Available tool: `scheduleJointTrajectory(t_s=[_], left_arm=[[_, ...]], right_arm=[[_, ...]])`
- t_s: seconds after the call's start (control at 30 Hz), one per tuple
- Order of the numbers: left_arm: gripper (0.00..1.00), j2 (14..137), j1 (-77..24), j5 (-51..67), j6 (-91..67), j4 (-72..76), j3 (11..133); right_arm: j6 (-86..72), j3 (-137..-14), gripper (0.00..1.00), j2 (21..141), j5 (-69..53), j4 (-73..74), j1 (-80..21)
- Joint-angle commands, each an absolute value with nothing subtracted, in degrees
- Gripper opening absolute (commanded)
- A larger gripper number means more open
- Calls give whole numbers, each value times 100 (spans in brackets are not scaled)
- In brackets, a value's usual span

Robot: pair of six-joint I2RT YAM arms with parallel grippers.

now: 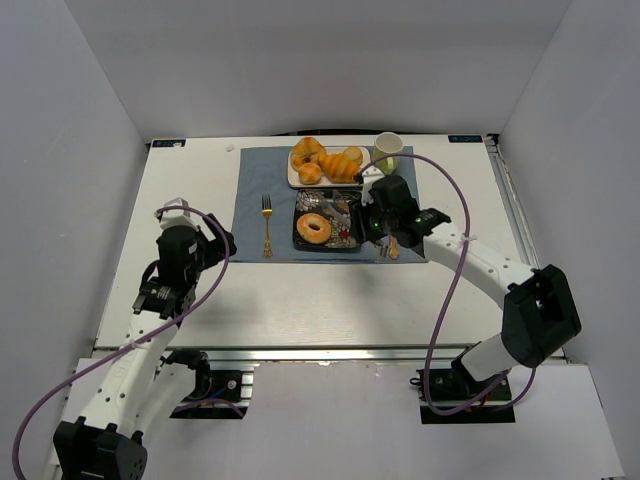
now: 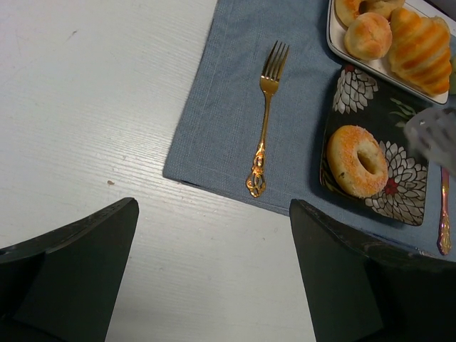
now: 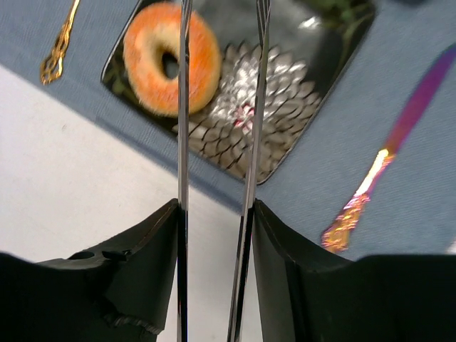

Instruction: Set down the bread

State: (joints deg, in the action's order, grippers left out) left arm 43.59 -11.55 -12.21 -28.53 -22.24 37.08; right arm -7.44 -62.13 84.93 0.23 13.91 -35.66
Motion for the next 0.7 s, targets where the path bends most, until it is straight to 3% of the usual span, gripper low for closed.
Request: scheduleJointTrajectory(t_s=[0.0, 0.43, 0.67], left_arm=[[98, 4359, -1187, -1178, -2865, -2145, 3762], [98, 4518, -1195, -967, -2856, -2039, 3937], [98, 4526, -1195, -967, -2830, -2013, 3973]], right_arm=[[-344, -6968, 49, 8375, 684, 1537, -3577], [1037, -9156, 48, 9904, 1617, 1863, -3349], [1712, -9273, 54, 10406, 1249, 1793, -3059]])
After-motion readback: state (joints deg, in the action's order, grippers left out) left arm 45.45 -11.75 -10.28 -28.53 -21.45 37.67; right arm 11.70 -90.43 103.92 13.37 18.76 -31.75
